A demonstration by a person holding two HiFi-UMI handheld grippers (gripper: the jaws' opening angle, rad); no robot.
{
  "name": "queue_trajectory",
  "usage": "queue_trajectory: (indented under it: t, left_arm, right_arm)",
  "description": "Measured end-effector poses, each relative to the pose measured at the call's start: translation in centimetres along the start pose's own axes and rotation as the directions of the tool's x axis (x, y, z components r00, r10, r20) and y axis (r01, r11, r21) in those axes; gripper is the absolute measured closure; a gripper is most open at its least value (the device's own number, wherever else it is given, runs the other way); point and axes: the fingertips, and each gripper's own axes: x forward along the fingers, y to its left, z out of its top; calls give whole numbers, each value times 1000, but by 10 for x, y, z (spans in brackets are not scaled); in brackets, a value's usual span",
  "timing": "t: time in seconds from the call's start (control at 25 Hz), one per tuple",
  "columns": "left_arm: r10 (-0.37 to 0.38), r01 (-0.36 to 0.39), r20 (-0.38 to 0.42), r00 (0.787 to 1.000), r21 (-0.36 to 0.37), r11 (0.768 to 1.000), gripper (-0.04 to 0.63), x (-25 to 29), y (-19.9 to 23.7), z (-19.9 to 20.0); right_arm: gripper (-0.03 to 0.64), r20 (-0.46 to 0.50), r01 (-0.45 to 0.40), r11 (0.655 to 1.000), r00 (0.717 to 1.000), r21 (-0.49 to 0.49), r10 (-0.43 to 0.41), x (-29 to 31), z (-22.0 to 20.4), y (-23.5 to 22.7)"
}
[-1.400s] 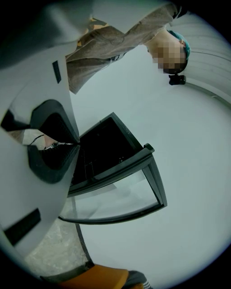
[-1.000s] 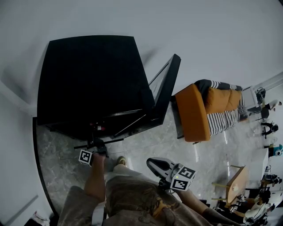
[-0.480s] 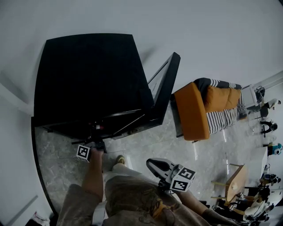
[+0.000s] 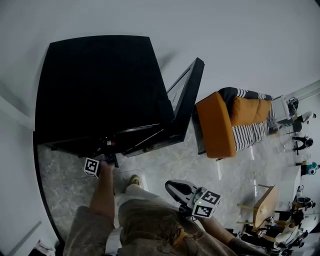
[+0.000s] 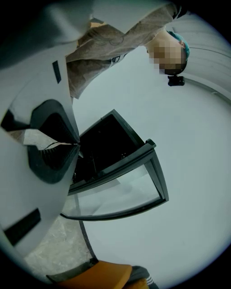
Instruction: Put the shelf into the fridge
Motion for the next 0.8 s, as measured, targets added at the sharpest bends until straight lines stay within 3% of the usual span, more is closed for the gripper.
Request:
queue_trajectory:
  t: [0.8]
  left_arm:
    - [-5, 5, 2, 1000, 48, 999, 577, 41, 1, 6]
  right_arm:
    - [594, 2, 32, 999, 999, 17, -32, -4, -9, 0]
